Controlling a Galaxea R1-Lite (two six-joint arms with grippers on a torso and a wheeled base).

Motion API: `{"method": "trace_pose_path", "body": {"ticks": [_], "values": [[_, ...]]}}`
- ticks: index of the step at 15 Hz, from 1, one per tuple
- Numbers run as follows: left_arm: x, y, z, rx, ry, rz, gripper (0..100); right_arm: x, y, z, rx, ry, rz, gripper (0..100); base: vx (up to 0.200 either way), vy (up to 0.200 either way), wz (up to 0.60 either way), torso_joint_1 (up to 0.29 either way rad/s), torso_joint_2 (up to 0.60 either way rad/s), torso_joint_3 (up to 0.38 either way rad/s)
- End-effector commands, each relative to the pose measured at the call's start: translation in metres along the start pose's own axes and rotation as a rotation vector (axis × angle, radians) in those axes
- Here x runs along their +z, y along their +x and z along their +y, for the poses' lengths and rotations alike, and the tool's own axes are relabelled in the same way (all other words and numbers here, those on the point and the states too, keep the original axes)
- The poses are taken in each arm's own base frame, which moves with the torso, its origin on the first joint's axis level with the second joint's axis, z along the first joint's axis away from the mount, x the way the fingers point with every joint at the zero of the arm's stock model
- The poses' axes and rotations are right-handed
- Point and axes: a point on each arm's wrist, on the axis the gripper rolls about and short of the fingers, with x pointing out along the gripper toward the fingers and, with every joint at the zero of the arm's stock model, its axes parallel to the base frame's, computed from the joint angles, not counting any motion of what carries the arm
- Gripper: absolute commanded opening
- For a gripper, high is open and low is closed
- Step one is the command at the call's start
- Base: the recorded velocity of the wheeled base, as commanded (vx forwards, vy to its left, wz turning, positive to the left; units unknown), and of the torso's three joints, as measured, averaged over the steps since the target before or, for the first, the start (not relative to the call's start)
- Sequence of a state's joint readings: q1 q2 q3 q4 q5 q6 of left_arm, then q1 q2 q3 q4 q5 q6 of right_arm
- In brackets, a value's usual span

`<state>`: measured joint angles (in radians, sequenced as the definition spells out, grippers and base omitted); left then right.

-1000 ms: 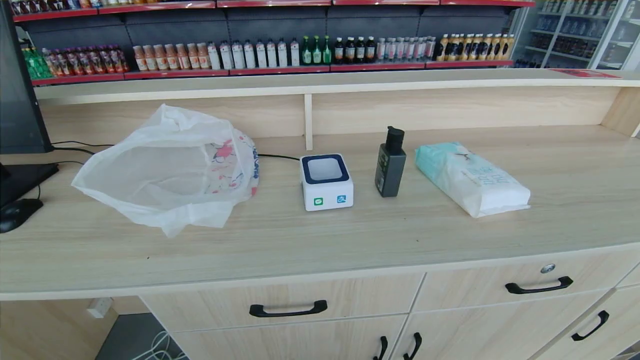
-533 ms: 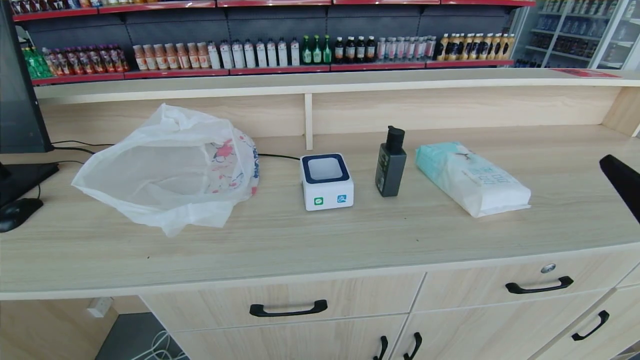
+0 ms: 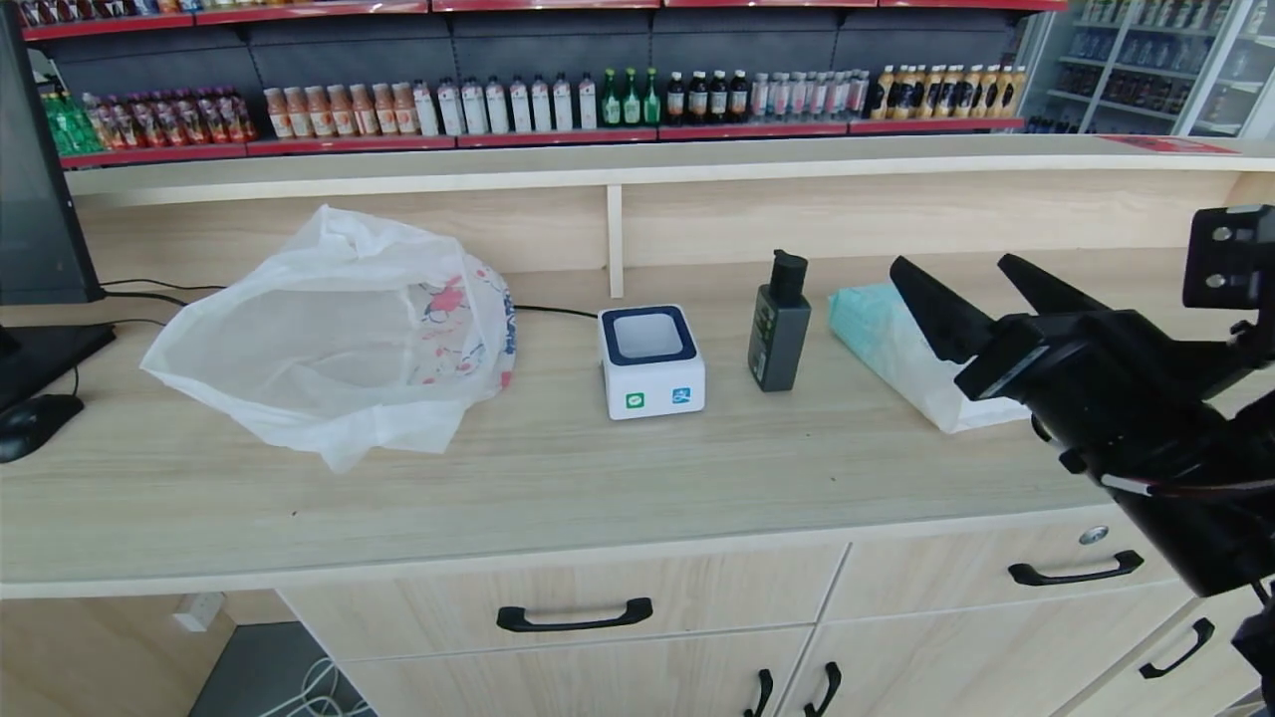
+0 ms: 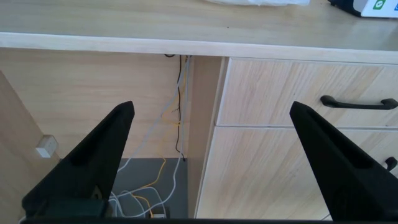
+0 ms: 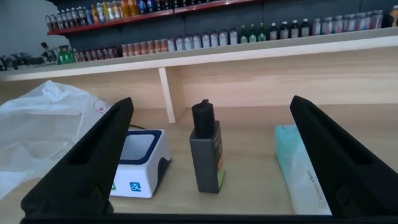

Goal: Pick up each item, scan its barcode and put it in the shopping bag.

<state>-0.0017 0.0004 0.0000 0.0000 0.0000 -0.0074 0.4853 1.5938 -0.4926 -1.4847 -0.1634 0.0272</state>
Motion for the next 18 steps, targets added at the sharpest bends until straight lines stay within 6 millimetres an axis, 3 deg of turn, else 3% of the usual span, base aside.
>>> {"method": "trace_pose_path", "body": {"ticks": [1,5,7,11,15,18], "values": [[0.0,0.0,0.0,0.0,0.0,0.0,100,-0.031,0.018,0.006,0.001,-0.013,0.075,100,0.0,0.0,0.0,0.0,0.0,0.0],[0.0,0.0,0.0,0.0,0.0,0.0,100,-0.069,0.044,0.007,-0.014,-0.019,0.128,100,0.0,0.0,0.0,0.0,0.0,0.0],[0.0,0.0,0.0,0.0,0.0,0.0,100,-0.076,0.059,0.009,-0.011,-0.017,0.113,100,0.0,0.0,0.0,0.0,0.0,0.0],[0.0,0.0,0.0,0.0,0.0,0.0,100,-0.077,0.062,0.015,0.006,-0.014,0.104,100,0.0,0.0,0.0,0.0,0.0,0.0],[0.0,0.0,0.0,0.0,0.0,0.0,100,-0.1,0.07,0.024,0.027,-0.014,0.14,100,0.0,0.0,0.0,0.0,0.0,0.0],[0.0,0.0,0.0,0.0,0.0,0.0,100,-0.101,0.079,0.023,0.0,-0.018,0.117,100,0.0,0.0,0.0,0.0,0.0,0.0]]}}
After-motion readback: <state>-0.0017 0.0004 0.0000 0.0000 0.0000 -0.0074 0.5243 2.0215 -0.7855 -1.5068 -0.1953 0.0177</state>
